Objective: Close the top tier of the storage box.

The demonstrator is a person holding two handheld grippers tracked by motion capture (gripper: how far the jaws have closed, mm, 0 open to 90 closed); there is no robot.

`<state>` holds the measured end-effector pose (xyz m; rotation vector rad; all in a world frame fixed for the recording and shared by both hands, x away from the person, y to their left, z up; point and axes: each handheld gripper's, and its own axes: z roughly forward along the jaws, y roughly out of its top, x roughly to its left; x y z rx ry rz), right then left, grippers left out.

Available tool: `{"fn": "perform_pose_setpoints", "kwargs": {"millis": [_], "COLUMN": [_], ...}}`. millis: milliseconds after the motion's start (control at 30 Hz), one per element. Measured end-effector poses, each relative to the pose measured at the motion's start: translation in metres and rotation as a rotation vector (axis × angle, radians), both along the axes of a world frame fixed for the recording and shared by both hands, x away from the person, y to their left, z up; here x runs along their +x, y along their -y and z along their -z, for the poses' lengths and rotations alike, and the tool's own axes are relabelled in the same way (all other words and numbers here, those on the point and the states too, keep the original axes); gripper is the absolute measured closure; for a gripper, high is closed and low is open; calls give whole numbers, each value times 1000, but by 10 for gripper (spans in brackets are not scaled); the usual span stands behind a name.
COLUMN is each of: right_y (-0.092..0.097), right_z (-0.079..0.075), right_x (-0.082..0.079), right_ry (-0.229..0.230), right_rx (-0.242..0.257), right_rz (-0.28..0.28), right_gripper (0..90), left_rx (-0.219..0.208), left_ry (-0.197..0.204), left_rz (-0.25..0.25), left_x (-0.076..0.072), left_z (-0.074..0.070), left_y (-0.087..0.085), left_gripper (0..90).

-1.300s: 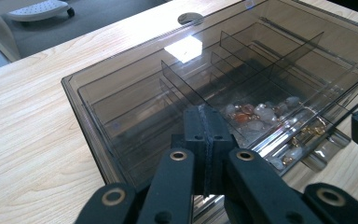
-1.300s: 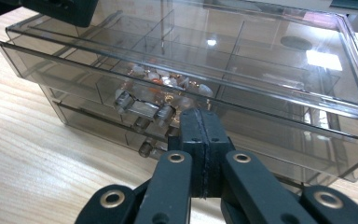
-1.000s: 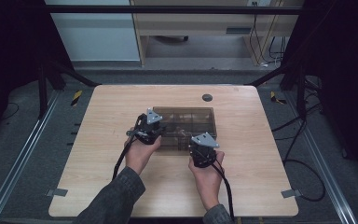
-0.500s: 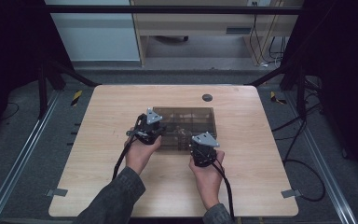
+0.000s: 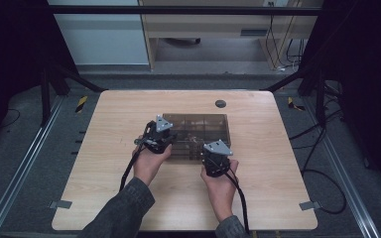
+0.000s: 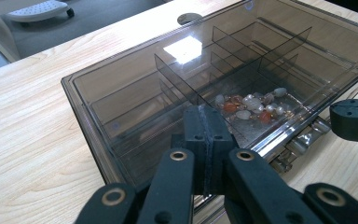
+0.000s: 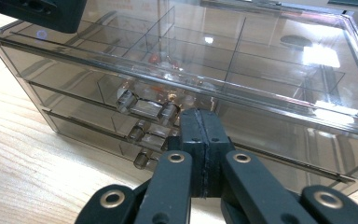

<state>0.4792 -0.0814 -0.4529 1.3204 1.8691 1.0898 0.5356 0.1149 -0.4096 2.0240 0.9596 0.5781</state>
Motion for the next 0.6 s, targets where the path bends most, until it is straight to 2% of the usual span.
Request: {"fn": "perform_pose_setpoints", "kwargs": {"millis": [600], "right_y": [-2], "right_z": [0], "right_x": [2], "right_ry": [-3], "right_rx": [-3], "right_rz": [-4], "right_gripper": [900], "left_rx": [-3], "left_ry": [2], "left_rz": [0], "left_x": [-1], "left_z": [0], "left_y": [0], "left_gripper": [899]}}
